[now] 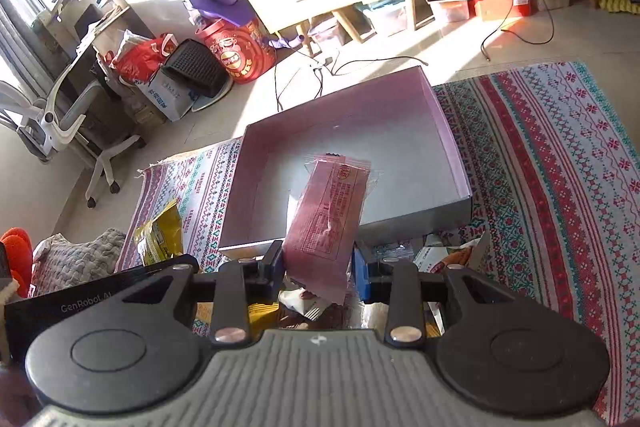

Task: Organize snacks
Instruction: 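Carry the yellow packet with the left gripper while the right gripper carries the pink bar into the box, then open both grippers to release the packets in the box and withdraw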

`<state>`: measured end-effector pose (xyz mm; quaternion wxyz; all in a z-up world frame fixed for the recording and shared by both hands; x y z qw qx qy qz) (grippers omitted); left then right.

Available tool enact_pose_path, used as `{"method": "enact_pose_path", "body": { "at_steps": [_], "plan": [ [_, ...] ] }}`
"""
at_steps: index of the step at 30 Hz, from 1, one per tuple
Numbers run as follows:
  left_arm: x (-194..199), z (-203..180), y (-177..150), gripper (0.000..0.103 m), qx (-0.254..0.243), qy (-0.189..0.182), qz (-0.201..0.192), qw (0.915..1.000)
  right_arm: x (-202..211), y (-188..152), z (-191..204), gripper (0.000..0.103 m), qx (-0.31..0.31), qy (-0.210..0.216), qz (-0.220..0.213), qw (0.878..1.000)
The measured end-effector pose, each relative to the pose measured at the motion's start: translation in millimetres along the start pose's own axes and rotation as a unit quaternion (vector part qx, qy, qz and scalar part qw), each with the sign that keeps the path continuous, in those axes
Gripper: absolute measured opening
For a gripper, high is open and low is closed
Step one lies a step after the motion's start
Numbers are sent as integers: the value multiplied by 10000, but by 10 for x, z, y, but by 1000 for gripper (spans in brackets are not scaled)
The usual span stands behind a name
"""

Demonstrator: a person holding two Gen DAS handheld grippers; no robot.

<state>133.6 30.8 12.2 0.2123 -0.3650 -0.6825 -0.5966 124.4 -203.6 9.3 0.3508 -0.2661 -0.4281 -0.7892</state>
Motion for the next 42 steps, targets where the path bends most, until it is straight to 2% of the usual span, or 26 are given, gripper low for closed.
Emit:
{"method": "enact_pose_path", "body": {
  "at_steps": [5, 8, 12, 17, 21, 29, 33, 38, 42],
  "plan": [
    [-337, -34, 181, 57, -23, -29, -295, 9996, -341, 209, -152, 32, 139, -146, -214, 9996],
    [-543, -50, 235, 57, -151, 26, -342, 9993, -499, 300, -242, 32, 204, -145, -266, 9993],
    [-768, -57, 262, 57, -295, 81, -191, 9993, -662, 346, -284, 32, 436, -215, -173, 9987],
    [-979, -86, 198, 57, -500, 267, 163, 9983, -790, 291, -310, 32, 774, -559, -44, 9954],
    [-984, -139, 150, 57, -833, 485, 275, 9950, -785, 248, -289, 32, 934, -787, 19, 9925],
    [-920, -98, 102, 57, -886, 551, 477, 9934, -774, 189, -255, 32, 773, -1040, 393, 9908],
    [-909, -65, 110, 57, -777, 499, 505, 9944, -748, 175, -261, 32, 605, -1003, 501, 9918],
    [-852, -67, 151, 62, -686, 457, 389, 9958, -655, 207, -273, 41, 438, -862, 231, 9950],
    [-725, -92, 172, 77, -687, 351, 239, 9967, -508, 282, -246, 61, 369, -779, -52, 9963]
  ]
}}
Point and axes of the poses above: each gripper's, at about its wrist camera, not at the fingertips, and x roughly against the way its jaws point, z to its left, y to its top, the point moved 3 cm from there along -x, roughly the way its jaws point, and after that the axes turned 11 degrees about -x, right-handed, at the moved point
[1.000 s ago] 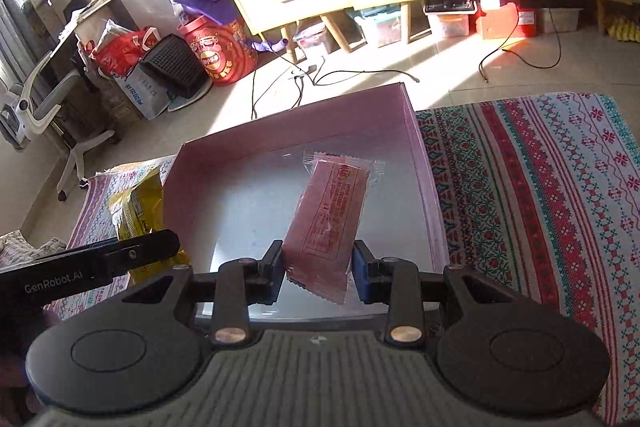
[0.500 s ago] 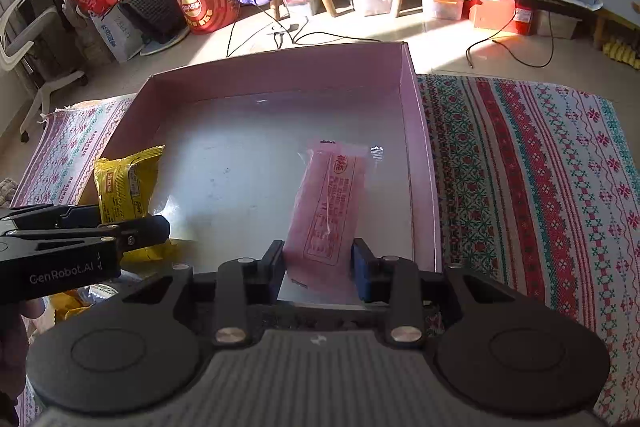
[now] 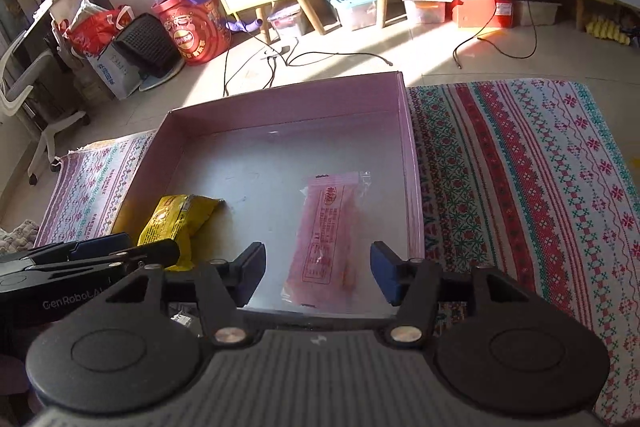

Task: Organize snacks
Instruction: 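Open both grippers to release the packets in the box and withdraw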

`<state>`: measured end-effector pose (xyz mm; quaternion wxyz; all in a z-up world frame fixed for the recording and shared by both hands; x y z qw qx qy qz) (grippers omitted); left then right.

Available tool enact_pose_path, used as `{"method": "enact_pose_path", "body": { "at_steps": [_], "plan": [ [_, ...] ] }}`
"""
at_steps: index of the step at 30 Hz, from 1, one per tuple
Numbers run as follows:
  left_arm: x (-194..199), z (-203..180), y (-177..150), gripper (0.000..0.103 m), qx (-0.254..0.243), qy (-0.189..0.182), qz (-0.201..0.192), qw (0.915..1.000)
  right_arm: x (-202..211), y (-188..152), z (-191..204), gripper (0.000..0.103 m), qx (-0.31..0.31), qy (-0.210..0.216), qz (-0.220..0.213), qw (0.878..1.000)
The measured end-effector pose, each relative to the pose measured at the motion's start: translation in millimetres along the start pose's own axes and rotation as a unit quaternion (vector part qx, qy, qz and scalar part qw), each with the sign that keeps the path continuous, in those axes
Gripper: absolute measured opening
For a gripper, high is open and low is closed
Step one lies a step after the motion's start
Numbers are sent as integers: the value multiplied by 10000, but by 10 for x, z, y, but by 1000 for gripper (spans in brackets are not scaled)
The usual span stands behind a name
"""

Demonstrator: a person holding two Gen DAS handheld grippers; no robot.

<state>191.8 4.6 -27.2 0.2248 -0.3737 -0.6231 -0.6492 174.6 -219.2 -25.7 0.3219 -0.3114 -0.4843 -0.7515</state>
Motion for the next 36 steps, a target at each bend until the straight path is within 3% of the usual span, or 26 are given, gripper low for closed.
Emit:
{"method": "enact_pose_path", "body": {
  "at_steps": [7, 18, 36],
  "plan": [
    [267, -96, -36, 92, -155, -54, -114, 9998, 275, -11, 38, 83, 106, -38, -337, 9994],
    [639, -89, -253, 102, -226, -26, -65, 9997, 647, -231, 72, 99, 308, -9, -536, 9981],
    [890, 33, -804, 103, -203, -106, 9, 9997, 811, -792, 196, 102, 1261, -36, -878, 9881]
  ]
}}
Point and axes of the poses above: each gripper's, at about its wrist camera, not at the fingertips, and x roughly against the way its jaws point, z to its left, y to its top, the point moved 3 cm from there along -x, roughly the way its jaws point, and after that the axes turned 11 degrees about -x, right-handed, at the moved point
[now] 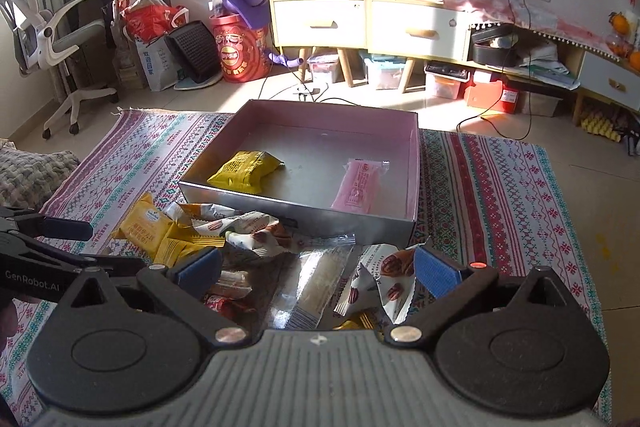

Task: Organize snacks
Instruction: 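Open both grippers to release the packets in the box and withdraw, then grasp the red candy bag with the left gripper while the right gripper grasps the gold bar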

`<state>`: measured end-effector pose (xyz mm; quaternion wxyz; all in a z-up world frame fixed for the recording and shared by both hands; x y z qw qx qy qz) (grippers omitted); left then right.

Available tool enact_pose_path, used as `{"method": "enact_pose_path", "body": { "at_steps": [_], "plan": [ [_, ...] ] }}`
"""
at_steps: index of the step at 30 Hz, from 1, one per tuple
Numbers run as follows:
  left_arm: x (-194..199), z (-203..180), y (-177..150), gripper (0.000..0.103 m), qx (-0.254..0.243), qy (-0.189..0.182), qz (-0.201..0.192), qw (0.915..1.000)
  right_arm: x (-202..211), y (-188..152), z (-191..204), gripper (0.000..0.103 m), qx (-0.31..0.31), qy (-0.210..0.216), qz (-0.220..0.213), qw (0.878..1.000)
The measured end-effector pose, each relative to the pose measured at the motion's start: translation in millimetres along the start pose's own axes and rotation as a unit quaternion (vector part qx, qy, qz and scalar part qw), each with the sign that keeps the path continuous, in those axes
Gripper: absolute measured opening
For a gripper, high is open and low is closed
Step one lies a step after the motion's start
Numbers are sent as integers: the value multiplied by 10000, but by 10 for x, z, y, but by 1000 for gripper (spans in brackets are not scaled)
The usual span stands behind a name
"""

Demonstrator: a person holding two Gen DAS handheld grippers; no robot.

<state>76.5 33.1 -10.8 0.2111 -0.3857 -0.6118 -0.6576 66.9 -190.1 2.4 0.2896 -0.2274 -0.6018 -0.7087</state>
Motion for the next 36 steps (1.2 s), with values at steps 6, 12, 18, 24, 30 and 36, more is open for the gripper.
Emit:
{"method": "enact_pose_path", "body": {
  "at_steps": [6, 12, 18, 24, 30, 36],
  "plan": [
    [31, 29, -238, 103, -109, -122, 38, 9999, 1, -259, 12, 102, 130, 138, 204, 9996],
    [28, -27, -528, 103, -205, -572, 303, 9977, -35, -465, -43, 102, 190, 267, 523, 9981],
    [10, -285, -662, 102, -690, -1000, 444, 9916, -160, -531, -100, 102, -15, 99, 763, 9970],
    [-48, -492, -740, 92, -1121, -1219, 683, 9838, -319, -575, -106, 101, -90, -127, 917, 9957],
    [-103, -553, -852, 77, -1328, -1106, 850, 9813, -430, -579, -16, 100, -69, -359, 778, 9963],
    [-89, -510, -855, 58, -1244, -1035, 865, 9830, -418, -605, -8, 94, 59, -395, 825, 9958]
  ]
}}
Point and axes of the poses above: each gripper's, at about its wrist camera, not at the fingertips, and x roughly against the way its jaws point, z to its left, y to its top, the point moved 3 cm from there along -x, roughly the way its jaws point, and after that the axes turned 11 degrees about -x, right-handed, at the moved point
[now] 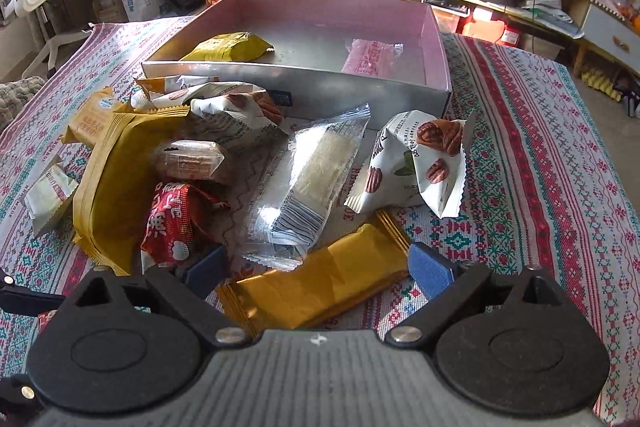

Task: Organize snacks
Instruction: 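Grasp the red candy bag with the left gripper while the right gripper grasps the gold bar, then lift the red bag with the left gripper while the right gripper carries the gold bar into the box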

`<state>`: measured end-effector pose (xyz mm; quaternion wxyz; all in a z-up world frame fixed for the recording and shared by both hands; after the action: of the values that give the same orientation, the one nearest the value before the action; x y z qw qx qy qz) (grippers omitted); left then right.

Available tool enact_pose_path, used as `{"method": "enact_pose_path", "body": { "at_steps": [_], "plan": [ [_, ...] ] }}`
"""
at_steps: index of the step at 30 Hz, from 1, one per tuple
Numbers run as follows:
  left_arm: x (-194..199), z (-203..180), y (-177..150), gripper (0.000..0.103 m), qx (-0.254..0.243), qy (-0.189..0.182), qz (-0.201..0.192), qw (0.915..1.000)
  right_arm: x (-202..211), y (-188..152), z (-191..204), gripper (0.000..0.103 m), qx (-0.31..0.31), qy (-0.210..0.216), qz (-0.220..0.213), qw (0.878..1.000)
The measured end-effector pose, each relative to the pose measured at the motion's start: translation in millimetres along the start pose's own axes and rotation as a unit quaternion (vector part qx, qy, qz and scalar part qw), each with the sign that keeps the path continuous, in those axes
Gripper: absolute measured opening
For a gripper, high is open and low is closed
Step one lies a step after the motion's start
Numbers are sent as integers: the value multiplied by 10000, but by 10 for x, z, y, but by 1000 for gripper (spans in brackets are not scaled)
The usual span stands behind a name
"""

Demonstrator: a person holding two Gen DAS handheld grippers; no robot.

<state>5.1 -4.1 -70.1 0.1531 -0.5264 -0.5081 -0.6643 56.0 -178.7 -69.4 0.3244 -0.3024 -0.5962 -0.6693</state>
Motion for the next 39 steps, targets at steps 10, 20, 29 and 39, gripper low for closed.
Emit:
{"method": "enact_pose_path", "body": {
  "at_steps": [10, 20, 29, 39],
  "plan": [
    [39, 89, -4, 38, 244, 175, 16, 9995, 152, -89, -269, 68, -6, 13, 64, 10000],
    [79, 167, 29, 36, 526, 175, -129, 9984, 216, -98, -293, 66, -160, 234, 185, 9994],
    [77, 266, 23, 36, 737, 203, -260, 9967, 153, -33, -330, 69, -187, 212, 85, 9996],
    [45, 295, 47, 36, 939, 150, -85, 9954, 197, -46, -164, 29, 330, 42, 236, 9992]
  ]
}}
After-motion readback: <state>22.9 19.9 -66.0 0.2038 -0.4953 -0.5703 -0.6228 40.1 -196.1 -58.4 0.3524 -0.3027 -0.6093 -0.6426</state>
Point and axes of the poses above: each gripper's, at about its wrist camera, not at the fingertips, and x roughly against the way its jaws point, z to its left, y to its top, the point moved 3 cm from there along -x, roughly the way its jaws point, and after that the axes turned 11 degrees about -x, right-handed, at the moved point
